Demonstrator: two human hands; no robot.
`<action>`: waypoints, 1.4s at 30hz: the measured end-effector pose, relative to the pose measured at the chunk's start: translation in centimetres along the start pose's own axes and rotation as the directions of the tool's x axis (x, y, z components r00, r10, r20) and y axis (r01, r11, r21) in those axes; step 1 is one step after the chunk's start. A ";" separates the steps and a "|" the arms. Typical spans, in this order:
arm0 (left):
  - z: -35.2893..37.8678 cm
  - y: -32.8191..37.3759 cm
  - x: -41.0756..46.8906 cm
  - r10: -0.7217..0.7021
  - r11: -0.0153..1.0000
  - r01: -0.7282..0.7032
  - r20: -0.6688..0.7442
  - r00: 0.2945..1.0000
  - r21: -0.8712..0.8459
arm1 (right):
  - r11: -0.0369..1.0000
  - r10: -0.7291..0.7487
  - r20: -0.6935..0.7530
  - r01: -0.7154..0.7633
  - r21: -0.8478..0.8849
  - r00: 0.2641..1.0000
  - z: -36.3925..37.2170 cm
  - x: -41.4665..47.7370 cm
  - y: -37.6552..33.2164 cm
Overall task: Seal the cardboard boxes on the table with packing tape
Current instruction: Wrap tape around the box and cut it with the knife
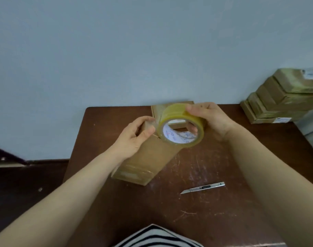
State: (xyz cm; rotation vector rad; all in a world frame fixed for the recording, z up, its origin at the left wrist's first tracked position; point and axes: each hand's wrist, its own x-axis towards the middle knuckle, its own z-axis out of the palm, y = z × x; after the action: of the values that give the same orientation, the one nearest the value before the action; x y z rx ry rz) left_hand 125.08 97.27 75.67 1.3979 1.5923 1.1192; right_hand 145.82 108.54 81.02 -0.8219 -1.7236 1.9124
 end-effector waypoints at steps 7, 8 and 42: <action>-0.4 -2.9 -1.1 -0.277 0.928 0.111 -0.460 0.844 -0.355 | 0.974 0.027 -0.025 -0.032 -0.226 0.999 8.1 4.0 -2.6; -0.6 -3.2 -1.2 -0.277 0.919 0.070 -0.510 0.815 -0.387 | 0.967 0.044 0.000 -0.043 -0.249 0.999 8.9 4.3 -2.8; -2.8 0.2 -3.0 0.183 0.610 -0.058 -0.069 0.981 0.790 | 0.628 0.189 -0.250 -0.312 -0.712 0.950 7.5 0.6 5.4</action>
State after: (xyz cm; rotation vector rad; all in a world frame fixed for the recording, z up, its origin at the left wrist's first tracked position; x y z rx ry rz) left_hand 122.97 93.90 76.84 2.0394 2.2806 0.5674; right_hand 140.63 102.73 75.92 -1.5295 -2.4220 1.1591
